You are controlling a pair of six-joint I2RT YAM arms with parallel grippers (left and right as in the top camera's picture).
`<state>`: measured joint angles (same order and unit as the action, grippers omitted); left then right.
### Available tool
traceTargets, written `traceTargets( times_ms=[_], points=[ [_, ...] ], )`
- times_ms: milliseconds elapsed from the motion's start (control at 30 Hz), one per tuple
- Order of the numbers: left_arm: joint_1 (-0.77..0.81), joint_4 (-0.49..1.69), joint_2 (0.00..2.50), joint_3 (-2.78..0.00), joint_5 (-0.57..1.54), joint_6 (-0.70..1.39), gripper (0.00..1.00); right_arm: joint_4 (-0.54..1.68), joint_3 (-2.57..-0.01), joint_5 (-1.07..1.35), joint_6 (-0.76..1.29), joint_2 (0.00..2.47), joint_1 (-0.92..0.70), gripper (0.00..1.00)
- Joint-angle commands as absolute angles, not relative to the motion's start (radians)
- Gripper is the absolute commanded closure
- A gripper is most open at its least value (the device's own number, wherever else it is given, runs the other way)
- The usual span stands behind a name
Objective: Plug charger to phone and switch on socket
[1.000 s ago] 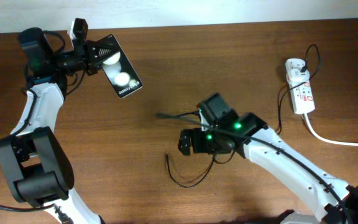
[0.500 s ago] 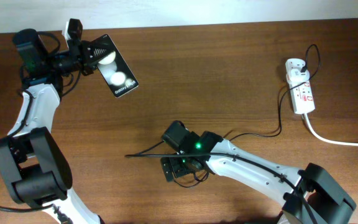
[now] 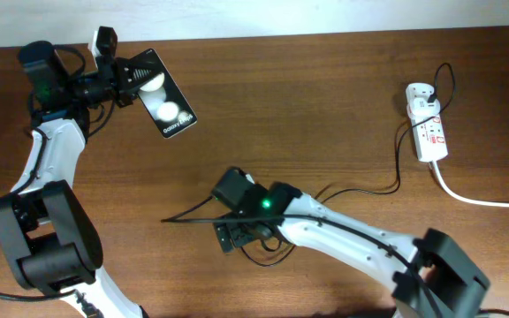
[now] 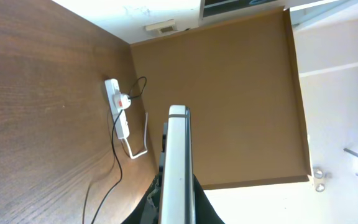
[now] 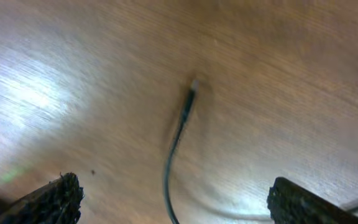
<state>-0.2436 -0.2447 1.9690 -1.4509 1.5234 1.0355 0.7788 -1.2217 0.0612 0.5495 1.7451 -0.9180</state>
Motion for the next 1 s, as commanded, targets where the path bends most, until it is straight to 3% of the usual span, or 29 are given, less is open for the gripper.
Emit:
traceTargets(
  times_ms=[0,200,267,600,667,733,867,967],
  points=[
    [-0.248,-0.25,1.935,-1.465,1.547,1.022,1.0,0.855,-1.32,0.01,0.535,1.826,-0.923,0.01],
    [-0.248,-0.251,1.935,-1.465,1.546,1.022,1.0,0.849,-1.32,-0.012,0.551,1.908,-0.923,0.0],
    [-0.248,-0.253,1.935,-1.465,1.546,1.018,1.0,0.845,-1.319,-0.012,0.558,1.94,-0.923,0.06],
    [-0.248,-0.253,1.935,-1.465,1.546,1.015,1.0,0.791,-1.319,-0.012,0.566,1.996,-0.925,0.09],
    [-0.248,-0.253,1.935,-1.465,1.545,1.015,1.0,0.792,-1.319,-0.012,0.566,2.001,-0.925,0.24],
    [-0.248,-0.253,1.935,-1.465,1.546,1.015,1.0,0.789,-1.319,-0.012,0.566,2.006,-0.926,0.31],
    [-0.248,-0.253,1.935,-1.465,1.546,1.015,1.0,0.786,-1.319,-0.012,0.566,2.009,-0.933,0.58],
    [-0.248,-0.253,1.935,-1.465,1.546,1.015,1.0,0.785,-1.319,-0.013,0.566,2.009,-0.936,0.7]
  ],
)
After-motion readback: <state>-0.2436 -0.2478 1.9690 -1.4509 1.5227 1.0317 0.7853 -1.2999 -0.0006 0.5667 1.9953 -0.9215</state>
